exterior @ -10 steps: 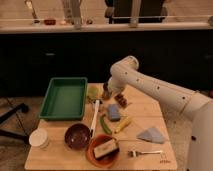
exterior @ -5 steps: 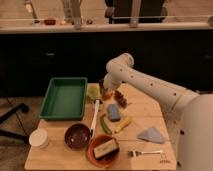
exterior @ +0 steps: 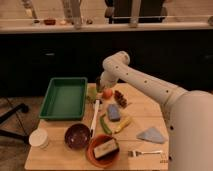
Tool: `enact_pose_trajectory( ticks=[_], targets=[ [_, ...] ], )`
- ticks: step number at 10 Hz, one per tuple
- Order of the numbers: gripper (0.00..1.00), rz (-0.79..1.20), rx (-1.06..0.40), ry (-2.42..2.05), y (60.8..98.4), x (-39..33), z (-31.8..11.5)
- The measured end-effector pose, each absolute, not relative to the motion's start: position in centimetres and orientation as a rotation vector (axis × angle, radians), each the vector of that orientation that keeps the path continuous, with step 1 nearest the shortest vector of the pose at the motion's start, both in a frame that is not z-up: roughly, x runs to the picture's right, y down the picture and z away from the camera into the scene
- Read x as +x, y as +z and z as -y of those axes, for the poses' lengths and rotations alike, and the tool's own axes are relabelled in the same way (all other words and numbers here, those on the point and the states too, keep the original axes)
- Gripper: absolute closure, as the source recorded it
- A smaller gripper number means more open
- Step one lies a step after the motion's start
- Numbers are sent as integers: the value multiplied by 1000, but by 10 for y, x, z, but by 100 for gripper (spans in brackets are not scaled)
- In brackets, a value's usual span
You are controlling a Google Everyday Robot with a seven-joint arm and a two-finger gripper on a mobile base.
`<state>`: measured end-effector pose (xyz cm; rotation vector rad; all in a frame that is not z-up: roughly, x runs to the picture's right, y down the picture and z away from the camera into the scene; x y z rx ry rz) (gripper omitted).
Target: Stack cups on top of each other
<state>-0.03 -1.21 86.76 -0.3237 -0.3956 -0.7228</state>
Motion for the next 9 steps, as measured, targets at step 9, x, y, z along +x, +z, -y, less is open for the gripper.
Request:
enact_pose_trajectory(
  ticks=[9],
  targets=[
    [100, 432, -321, -781, 883, -31, 26]
  ],
)
